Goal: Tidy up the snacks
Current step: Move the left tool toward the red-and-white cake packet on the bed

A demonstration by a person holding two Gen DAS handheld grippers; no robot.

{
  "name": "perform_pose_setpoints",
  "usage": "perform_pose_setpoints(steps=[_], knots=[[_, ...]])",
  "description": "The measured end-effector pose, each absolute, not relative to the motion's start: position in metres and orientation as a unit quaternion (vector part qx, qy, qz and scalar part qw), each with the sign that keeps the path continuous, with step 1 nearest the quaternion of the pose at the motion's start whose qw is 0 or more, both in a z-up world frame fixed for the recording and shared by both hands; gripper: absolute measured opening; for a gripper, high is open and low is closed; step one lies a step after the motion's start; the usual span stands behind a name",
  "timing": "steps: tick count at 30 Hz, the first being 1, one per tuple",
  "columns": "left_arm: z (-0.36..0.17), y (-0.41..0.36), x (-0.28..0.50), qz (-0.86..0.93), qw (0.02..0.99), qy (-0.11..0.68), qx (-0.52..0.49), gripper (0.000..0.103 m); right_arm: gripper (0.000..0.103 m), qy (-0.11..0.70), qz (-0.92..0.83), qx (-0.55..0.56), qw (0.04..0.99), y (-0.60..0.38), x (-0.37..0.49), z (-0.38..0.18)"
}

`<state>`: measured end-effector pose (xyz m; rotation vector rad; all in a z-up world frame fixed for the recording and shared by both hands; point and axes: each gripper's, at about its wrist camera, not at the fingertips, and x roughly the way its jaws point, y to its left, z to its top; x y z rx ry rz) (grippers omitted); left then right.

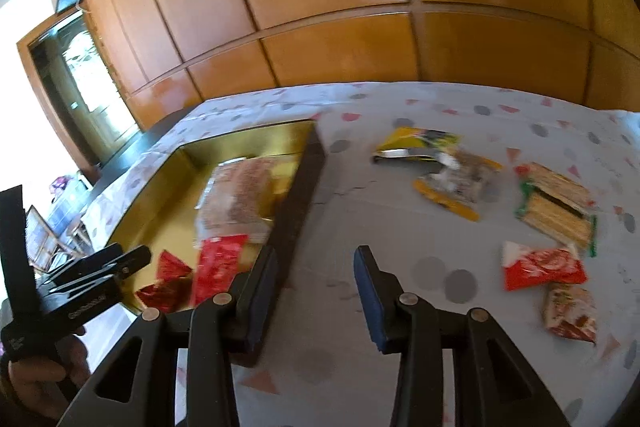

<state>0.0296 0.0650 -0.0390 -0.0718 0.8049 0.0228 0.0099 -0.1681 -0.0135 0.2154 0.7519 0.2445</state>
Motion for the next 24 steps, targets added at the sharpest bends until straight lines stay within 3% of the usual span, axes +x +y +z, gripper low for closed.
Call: perform_pose_setpoints(steps=[24], knots=[[-0.03, -0.005, 0.024, -0.071, 0.917, 0.391, 0.031, 0.058, 0.042, 0.347, -0.048, 0.164, 0.922, -0.303, -0.023, -0.027]])
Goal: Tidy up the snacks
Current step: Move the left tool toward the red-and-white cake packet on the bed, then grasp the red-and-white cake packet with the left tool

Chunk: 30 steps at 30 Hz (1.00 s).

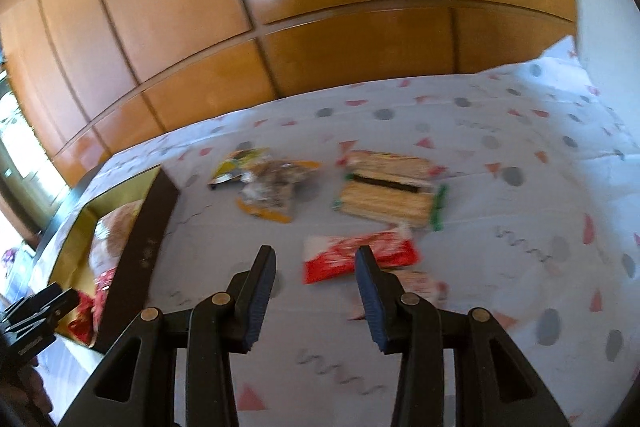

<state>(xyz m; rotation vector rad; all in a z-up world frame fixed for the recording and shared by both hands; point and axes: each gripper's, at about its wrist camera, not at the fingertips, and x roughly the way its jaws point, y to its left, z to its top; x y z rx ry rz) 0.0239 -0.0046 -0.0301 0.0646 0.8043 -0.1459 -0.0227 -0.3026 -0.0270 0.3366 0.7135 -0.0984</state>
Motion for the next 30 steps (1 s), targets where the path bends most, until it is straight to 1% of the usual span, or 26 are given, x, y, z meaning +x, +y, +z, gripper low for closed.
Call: perform_pose_setpoints(steps=[13, 21, 22, 26, 30], knots=[[-0.024, -0.063, 0.031, -0.154, 0.9, 0.404, 0.056, 0.058, 0.042, 0.355, -0.183, 0.208, 0.893, -0.392, -0.053, -0.06], [-0.031, -0.123, 0.037, -0.234, 0.873, 0.409, 0.12, 0.058, 0.042, 0.379, -0.199, 0.223, 0.876, -0.414, -0.057, -0.09], [-0.031, -0.13, 0.038, -0.245, 0.87, 0.409, 0.129, 0.058, 0.043, 0.375, -0.196, 0.222, 0.878, -0.414, -0.058, -0.093], [-0.035, -0.172, 0.041, -0.31, 0.845, 0.4, 0.174, 0.058, 0.058, 0.362, -0.182, 0.201, 0.892, -0.408, -0.061, -0.095], [-0.038, -0.216, 0.05, -0.366, 0.823, 0.379, 0.212, 0.058, 0.065, 0.349, -0.17, 0.191, 0.902, -0.402, -0.06, -0.098]])
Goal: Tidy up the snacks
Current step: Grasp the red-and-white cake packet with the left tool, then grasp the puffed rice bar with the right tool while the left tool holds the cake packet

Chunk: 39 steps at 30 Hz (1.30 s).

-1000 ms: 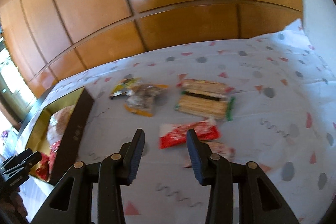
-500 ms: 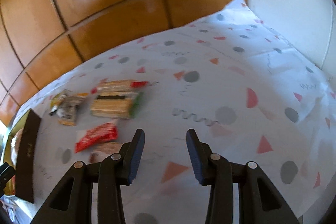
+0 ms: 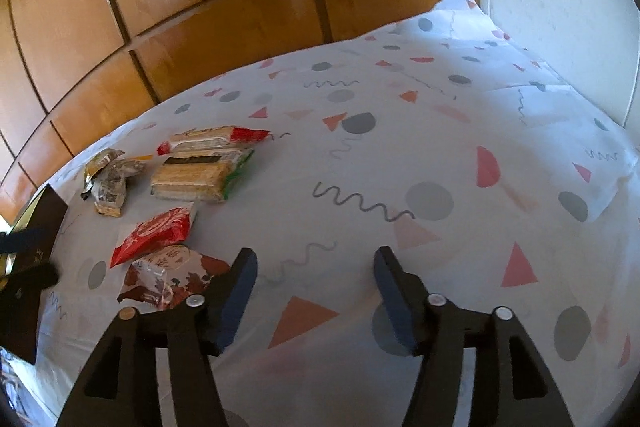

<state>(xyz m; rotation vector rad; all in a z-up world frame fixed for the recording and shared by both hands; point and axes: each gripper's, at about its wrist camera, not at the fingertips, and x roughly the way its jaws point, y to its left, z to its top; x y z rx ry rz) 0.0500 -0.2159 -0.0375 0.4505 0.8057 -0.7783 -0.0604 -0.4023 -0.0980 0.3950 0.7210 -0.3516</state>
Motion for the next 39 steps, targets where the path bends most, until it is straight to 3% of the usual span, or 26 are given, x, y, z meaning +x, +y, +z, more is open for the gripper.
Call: perform_pose_setpoints(steps=[5, 12, 15, 17, 19, 23, 32, 39], knots=[[-0.045, -0.256, 0.067, -0.4, 0.8, 0.374, 0.244, 0.058, 0.072, 0.335, -0.158, 0.184, 0.911, -0.4, -0.06, -0.101], [-0.072, -0.302, 0.088, -0.432, 0.765, 0.382, 0.286, 0.058, 0.073, 0.325, -0.151, 0.19, 0.914, -0.402, -0.061, -0.102], [-0.084, -0.313, 0.096, -0.441, 0.753, 0.398, 0.284, 0.055, 0.073, 0.321, -0.15, 0.194, 0.915, -0.402, -0.062, -0.103], [-0.089, -0.316, 0.1, -0.443, 0.749, 0.413, 0.268, 0.047, 0.073, 0.319, -0.149, 0.194, 0.916, -0.402, -0.062, -0.104], [-0.089, -0.311, 0.103, -0.445, 0.752, 0.427, 0.232, 0.036, 0.073, 0.318, -0.148, 0.195, 0.916, -0.402, -0.062, -0.104], [-0.088, -0.293, 0.1, -0.418, 0.773, 0.44, 0.184, 0.032, 0.073, 0.316, -0.147, 0.195, 0.917, -0.403, -0.063, -0.104], [-0.093, -0.208, 0.06, -0.298, 0.857, 0.399, 0.129, 0.038, 0.073, 0.321, -0.151, 0.186, 0.916, -0.401, -0.06, -0.103], [-0.104, -0.197, 0.042, -0.295, 0.881, 0.347, 0.131, 0.038, 0.073, 0.336, -0.155, 0.171, 0.913, -0.398, -0.056, -0.101]])
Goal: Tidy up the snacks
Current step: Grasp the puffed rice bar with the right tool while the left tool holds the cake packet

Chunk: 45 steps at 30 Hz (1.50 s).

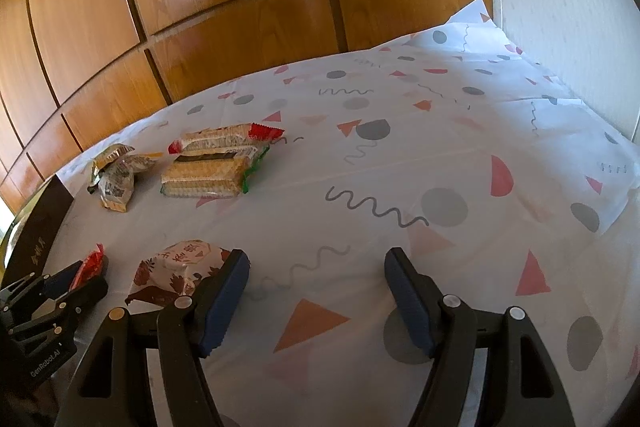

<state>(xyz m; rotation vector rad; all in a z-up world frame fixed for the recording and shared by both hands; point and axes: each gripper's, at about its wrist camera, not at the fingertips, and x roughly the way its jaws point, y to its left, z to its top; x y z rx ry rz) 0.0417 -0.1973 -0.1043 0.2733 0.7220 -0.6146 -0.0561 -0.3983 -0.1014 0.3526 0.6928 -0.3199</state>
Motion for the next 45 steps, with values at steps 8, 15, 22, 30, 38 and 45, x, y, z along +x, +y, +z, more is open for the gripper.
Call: perform_pose_setpoints(steps=[8, 15, 22, 30, 38, 45], knots=[[-0.106, -0.194, 0.044, -0.304, 0.884, 0.338, 0.114, 0.038, 0.058, 0.375, -0.123, 0.176, 0.902, -0.412, -0.042, -0.081], [-0.105, -0.193, 0.044, -0.307, 0.883, 0.338, 0.105, 0.038, 0.043, 0.388, -0.039, 0.086, 0.917, -0.387, 0.018, -0.047], [-0.105, -0.191, 0.045, -0.311, 0.883, 0.338, 0.096, 0.038, 0.04, 0.446, 0.021, -0.036, 0.894, -0.357, 0.112, -0.047], [-0.105, -0.189, 0.047, -0.317, 0.881, 0.341, 0.084, 0.038, 0.041, 0.503, 0.033, -0.084, 0.86, -0.357, 0.163, -0.066], [-0.106, -0.186, 0.048, -0.32, 0.88, 0.342, 0.078, 0.038, 0.028, 0.508, -0.025, -0.043, 0.86, -0.393, 0.141, -0.078], [-0.106, -0.185, 0.049, -0.32, 0.88, 0.342, 0.078, 0.038, 0.028, 0.495, -0.11, 0.011, 0.862, -0.423, 0.075, -0.078]])
